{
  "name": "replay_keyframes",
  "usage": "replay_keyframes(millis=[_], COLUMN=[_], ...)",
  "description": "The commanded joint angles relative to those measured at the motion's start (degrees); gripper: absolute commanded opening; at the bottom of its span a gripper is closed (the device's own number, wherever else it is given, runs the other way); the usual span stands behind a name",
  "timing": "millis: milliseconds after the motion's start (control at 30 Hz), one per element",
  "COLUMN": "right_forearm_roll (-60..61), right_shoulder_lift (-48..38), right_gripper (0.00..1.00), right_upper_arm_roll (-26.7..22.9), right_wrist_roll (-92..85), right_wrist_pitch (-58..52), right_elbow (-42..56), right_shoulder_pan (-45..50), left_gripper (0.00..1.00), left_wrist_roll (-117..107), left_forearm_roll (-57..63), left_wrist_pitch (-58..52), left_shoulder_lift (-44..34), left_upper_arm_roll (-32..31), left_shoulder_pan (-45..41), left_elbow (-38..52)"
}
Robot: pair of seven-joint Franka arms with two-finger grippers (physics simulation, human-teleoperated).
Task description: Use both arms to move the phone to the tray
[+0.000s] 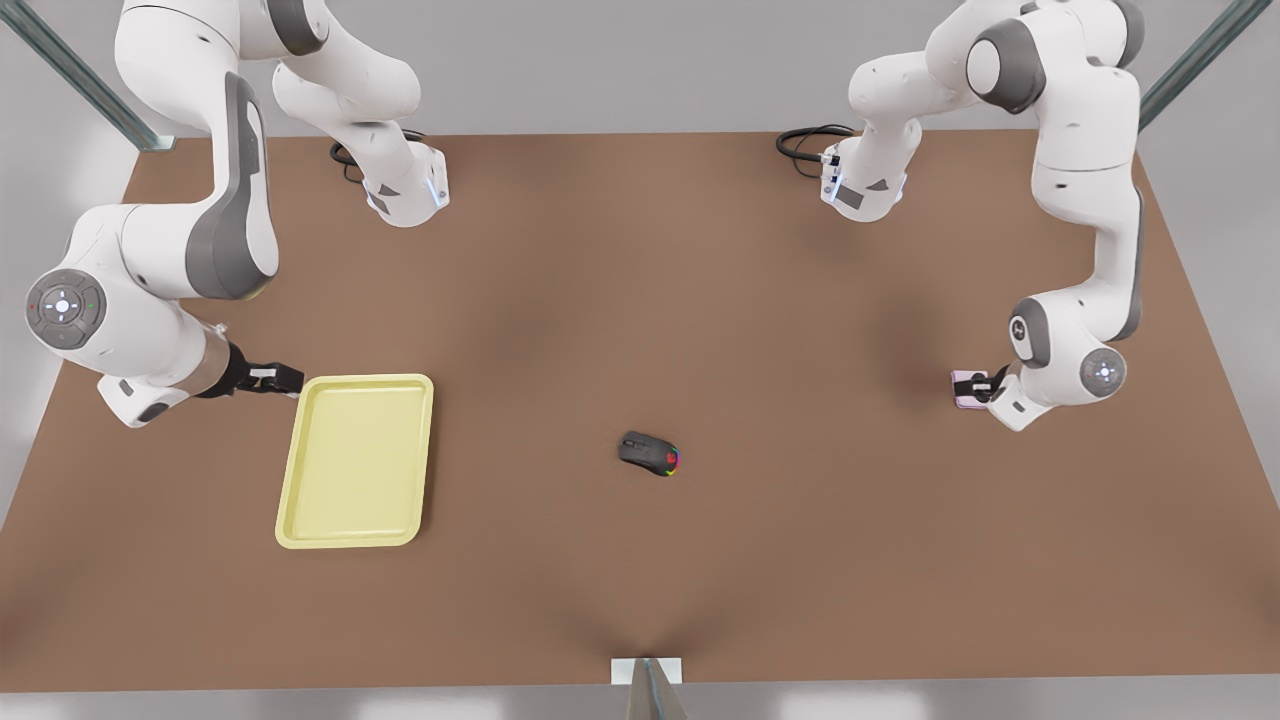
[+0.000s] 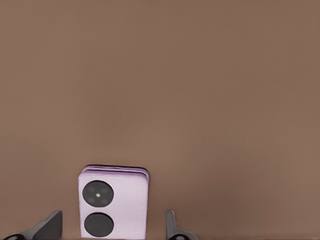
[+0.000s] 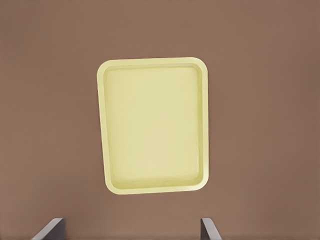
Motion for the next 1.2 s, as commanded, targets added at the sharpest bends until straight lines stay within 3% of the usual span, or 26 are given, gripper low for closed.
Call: replay_keyframes(millis=[0, 1000, 1033, 1067, 1167], right_forearm_roll=[0.0, 0.0, 0.0, 0.0, 0.0], right_shoulder_lift=[-0.1, -0.1, -0.1, -0.1, -0.1], right_gripper=[1.0, 1.0, 1.0, 1.0, 1.0], right_upper_arm_roll=[0.0, 0.0, 0.0, 0.0, 0.0], right_wrist_roll=[0.3, 0.2, 0.2, 0.2, 0.2], right_wrist_pitch=[0.0, 0.0, 0.0, 0.0, 0.0], right_elbow=[0.0, 0.0, 0.0, 0.0, 0.0], right_shoulder_pan=[0.0, -0.2, -0.2, -0.2, -0.2], left_gripper=[1.0, 1.0, 0.99, 0.77, 0.76], left_wrist_roll=[12.1, -3.7, -3.7, -3.7, -3.6], left_forearm_roll=[0.1, -0.6, -0.6, -0.5, -0.5], left_wrist_pitch=[2.7, 4.5, 4.5, 4.4, 4.2], left_shoulder_lift=[0.6, 3.6, 3.6, 3.6, 3.5], left_upper_arm_roll=[0.0, 1.2, 1.2, 1.2, 1.2], left_shoulder_pan=[0.0, 0.4, 0.4, 0.4, 0.4], left_elbow=[-0.3, -1.7, -1.7, -1.7, -1.6])
